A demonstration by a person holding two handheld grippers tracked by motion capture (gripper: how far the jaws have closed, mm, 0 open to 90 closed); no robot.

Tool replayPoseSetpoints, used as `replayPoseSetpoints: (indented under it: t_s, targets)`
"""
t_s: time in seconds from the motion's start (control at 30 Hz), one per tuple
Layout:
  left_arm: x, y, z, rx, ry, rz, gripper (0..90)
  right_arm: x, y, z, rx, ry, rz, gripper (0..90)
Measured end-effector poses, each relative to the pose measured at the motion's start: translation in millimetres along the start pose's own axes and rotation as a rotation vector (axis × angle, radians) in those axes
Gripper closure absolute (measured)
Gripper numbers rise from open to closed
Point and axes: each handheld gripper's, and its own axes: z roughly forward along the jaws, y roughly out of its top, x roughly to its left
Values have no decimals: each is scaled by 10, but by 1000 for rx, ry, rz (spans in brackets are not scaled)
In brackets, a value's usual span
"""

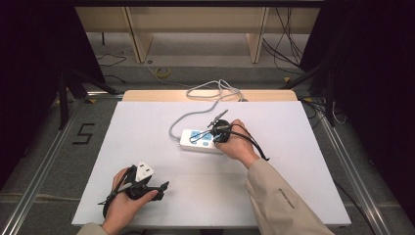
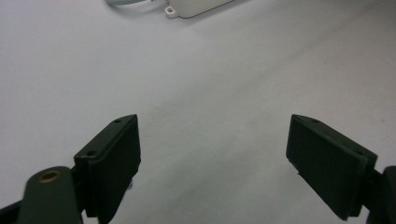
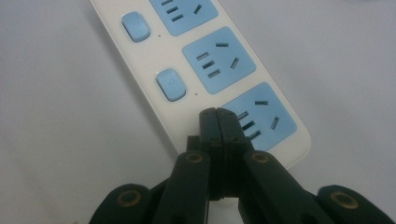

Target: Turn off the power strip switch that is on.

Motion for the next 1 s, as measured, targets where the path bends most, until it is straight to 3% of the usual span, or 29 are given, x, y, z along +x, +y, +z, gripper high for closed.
replayPoseSetpoints:
  t_s: [0.93, 1.0]
  targets:
    - [10, -2, 5, 2, -1, 0, 175, -19, -9, -40, -30, 14, 24, 900]
    - [11, -2, 7, 1, -1, 1, 175, -16, -14, -46, -27, 7, 7, 900]
